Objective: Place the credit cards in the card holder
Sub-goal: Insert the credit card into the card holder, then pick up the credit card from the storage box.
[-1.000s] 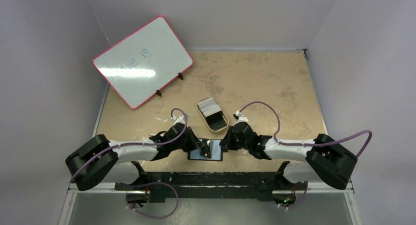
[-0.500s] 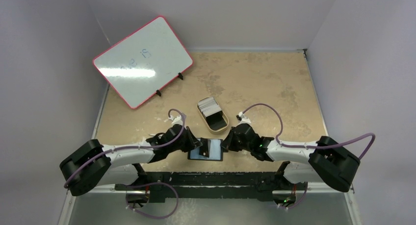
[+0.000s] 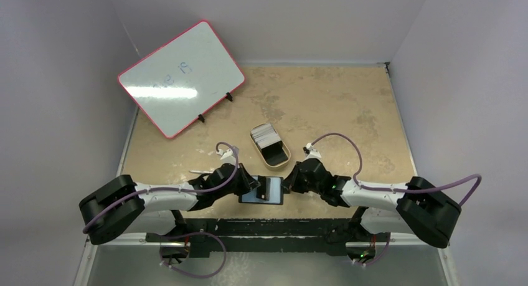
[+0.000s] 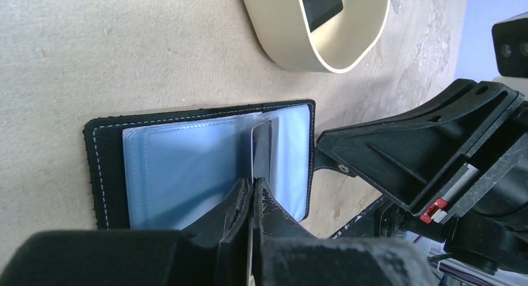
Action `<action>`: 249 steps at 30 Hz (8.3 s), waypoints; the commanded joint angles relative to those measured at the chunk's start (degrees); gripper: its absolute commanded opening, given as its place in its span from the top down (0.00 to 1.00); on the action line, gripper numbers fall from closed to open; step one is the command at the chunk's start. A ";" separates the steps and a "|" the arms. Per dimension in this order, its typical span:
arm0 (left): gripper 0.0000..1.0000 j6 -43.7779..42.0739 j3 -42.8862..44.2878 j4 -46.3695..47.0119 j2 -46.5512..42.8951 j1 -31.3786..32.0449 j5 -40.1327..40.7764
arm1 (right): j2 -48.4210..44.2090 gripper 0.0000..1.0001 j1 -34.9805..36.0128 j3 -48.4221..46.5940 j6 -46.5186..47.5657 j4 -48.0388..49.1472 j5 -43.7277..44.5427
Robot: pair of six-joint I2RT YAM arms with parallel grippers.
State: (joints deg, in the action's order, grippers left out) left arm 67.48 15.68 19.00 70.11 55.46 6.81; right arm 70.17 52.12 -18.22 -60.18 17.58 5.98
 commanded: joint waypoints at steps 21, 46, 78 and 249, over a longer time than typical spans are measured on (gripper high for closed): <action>0.63 -0.17 8.23 -8.11 5.31 2.41 1.58 | -3.91 0.72 0.33 -0.63 1.02 -3.32 -1.09; 0.66 -1.01 13.58 -4.72 9.68 5.86 -1.09 | -1.83 0.79 0.33 -0.37 -0.17 -0.64 -0.44; 0.48 -3.26 10.38 -34.92 -15.43 -6.30 8.27 | -4.01 0.52 -1.49 -25.77 74.83 -9.08 9.34; 0.58 0.23 -0.22 -18.81 -13.68 -6.68 -1.89 | 10.33 1.00 -9.17 -41.55 105.19 -18.22 -12.01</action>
State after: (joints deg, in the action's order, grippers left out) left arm 67.92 15.07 -1.04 57.54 49.12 4.10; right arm 85.82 43.20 -58.17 53.23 -3.20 -3.25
